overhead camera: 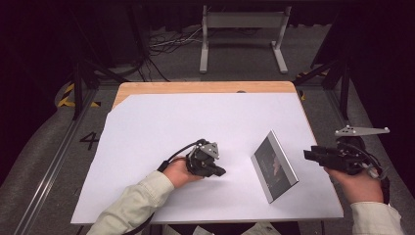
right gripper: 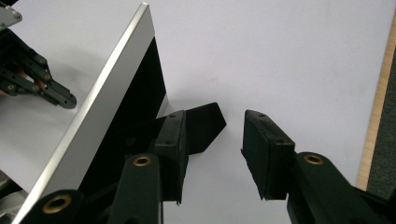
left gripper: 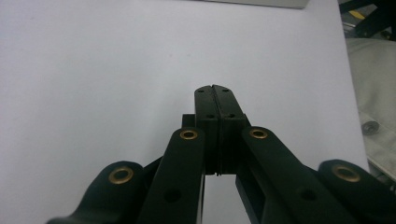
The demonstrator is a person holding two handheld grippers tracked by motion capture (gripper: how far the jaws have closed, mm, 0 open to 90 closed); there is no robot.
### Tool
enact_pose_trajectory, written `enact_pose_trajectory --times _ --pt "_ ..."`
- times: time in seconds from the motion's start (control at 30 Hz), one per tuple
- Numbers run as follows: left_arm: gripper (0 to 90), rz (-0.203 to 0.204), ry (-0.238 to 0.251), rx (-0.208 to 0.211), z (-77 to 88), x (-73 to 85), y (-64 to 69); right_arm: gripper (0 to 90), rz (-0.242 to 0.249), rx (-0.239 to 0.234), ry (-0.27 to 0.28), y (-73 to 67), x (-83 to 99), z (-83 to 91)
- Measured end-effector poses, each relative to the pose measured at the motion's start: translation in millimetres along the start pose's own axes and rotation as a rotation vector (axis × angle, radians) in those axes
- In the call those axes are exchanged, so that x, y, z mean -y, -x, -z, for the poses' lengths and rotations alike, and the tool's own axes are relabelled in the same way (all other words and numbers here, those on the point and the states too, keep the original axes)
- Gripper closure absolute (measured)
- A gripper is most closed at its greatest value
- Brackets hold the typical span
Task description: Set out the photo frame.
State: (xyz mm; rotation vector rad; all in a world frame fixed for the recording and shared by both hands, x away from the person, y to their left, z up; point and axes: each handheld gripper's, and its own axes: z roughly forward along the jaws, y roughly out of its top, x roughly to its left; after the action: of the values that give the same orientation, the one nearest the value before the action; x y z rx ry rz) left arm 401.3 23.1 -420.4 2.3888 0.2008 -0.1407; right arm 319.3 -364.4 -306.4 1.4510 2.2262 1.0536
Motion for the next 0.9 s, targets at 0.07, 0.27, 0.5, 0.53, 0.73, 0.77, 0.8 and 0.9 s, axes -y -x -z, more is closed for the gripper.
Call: enact_pose_trajectory --times 0.07,0.27,0.5,0.53,0.73,0.77,0.8,0.9 --pt "90.0 0.033 0.016 -0.015 5.3 4.4 -5.7 59.8 -0.006 0.008 -0.017 -1.6 -3.4 1.2" --pt "90.0 0.073 0.027 -0.042 11.5 12.4 -13.4 60.4 -0.020 0.020 -0.042 -5.3 -13.0 4.1" --pt "90.0 0.102 0.032 -0.050 16.8 18.8 -17.1 61.6 -0.030 0.023 -0.087 -9.7 -22.3 0.1" --pt "90.0 0.107 0.031 -0.051 17.3 19.5 -17.3 61.5 -0.034 0.021 -0.094 -10.4 -24.1 -0.7" --pt "90.0 0.119 0.016 -0.057 16.6 24.2 -20.0 61.2 -0.042 0.016 -0.130 -11.5 -31.2 -5.0" --pt "90.0 0.118 0.016 -0.058 16.9 24.5 -20.3 61.2 -0.044 0.019 -0.137 -11.5 -32.5 -5.8" --pt "90.0 0.118 0.016 -0.058 16.9 24.5 -20.3 61.2 -0.044 0.019 -0.137 -11.5 -32.5 -5.8" --pt "90.0 0.117 0.020 -0.064 17.9 25.4 -21.1 61.3 -0.047 0.021 -0.155 -12.2 -36.3 -6.2"
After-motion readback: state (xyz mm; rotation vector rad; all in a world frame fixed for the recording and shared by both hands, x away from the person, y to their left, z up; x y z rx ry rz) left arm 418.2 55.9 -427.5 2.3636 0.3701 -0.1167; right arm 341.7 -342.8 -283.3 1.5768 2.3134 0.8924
